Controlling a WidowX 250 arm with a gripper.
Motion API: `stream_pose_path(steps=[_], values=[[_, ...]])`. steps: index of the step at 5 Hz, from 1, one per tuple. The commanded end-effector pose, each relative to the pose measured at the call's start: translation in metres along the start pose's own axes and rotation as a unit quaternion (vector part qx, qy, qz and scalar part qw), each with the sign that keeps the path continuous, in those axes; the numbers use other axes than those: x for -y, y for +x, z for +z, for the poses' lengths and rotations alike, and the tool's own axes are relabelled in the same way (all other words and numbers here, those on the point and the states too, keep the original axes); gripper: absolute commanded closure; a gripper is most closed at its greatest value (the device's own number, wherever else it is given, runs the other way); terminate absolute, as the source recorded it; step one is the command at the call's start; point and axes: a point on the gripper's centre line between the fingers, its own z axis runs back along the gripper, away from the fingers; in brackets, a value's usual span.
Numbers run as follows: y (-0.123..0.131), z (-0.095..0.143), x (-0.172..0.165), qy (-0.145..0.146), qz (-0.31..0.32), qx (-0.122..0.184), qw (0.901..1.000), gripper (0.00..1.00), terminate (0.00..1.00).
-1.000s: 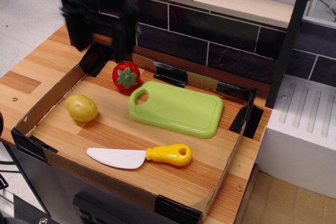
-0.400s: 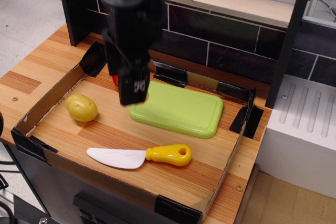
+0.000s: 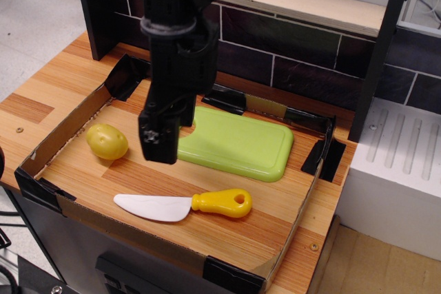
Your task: Put knife on cutting board
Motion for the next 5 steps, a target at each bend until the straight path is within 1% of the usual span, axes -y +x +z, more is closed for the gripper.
stream_pose_path(steps=[1,2,3,4,5], values=[[-0.005,-0.011,-0.001,0.032,-0.032,0.042,0.9981,0.0,0.0],[0.001,-0.023,-0.001,0.039,-0.023,0.047,0.9979,0.0,0.0],[0.01,-0.036,-0.001,0.034,-0.014,0.037,0.9986,0.0,0.0],[0.015,-0.051,0.002,0.041,-0.036,0.021,0.9983,0.0,0.0],[0.022,-0.055,0.004,0.034,-0.031,0.018,0.9988,0.0,0.0]])
